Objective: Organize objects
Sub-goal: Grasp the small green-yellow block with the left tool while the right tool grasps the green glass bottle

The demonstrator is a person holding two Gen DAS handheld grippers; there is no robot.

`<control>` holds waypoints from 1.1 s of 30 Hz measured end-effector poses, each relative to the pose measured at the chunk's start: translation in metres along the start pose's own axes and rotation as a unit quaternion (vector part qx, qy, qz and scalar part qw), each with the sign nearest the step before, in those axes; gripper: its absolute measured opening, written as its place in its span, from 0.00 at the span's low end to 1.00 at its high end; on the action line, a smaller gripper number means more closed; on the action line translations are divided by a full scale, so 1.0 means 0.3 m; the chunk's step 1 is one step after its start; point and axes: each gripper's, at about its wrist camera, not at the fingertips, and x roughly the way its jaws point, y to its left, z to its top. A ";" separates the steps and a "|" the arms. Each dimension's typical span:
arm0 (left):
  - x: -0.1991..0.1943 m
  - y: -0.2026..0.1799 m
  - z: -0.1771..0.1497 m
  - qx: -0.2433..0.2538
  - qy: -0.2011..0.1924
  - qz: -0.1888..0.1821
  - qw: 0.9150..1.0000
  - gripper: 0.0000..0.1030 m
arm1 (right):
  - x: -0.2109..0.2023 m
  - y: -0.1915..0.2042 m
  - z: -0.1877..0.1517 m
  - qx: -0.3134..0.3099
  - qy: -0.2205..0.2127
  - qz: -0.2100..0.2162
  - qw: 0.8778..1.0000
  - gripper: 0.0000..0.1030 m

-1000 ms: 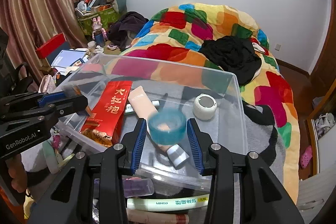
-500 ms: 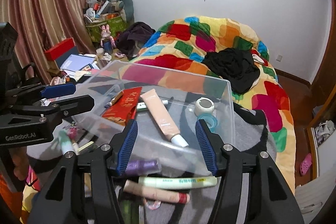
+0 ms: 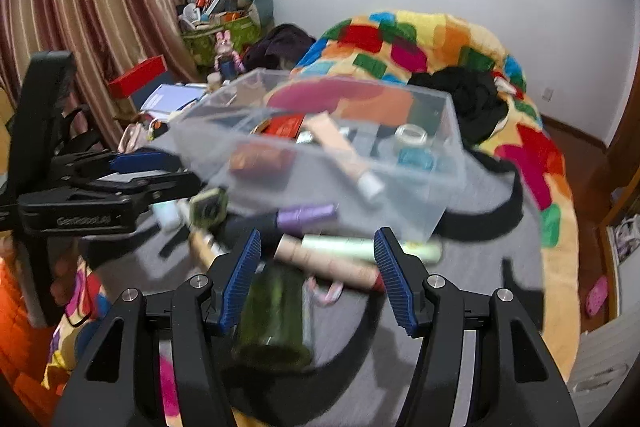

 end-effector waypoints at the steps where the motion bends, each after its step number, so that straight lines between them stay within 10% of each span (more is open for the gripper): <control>1: 0.005 -0.003 -0.008 0.000 0.002 -0.002 1.000 0.73 | 0.001 0.004 -0.014 0.002 0.004 0.005 1.000 0.54; 15: 0.080 -0.063 -0.029 0.020 0.017 -0.005 1.000 0.41 | 0.042 0.041 -0.109 0.003 0.037 0.036 0.999 0.37; 20: 0.117 -0.058 -0.034 0.015 0.029 -0.007 0.999 0.15 | 0.028 0.041 -0.117 -0.002 0.032 0.045 0.998 0.37; 33: 0.003 -0.043 -0.028 0.000 -0.014 -0.013 1.000 0.15 | -0.097 0.061 -0.061 -0.008 -0.030 0.057 0.998 0.37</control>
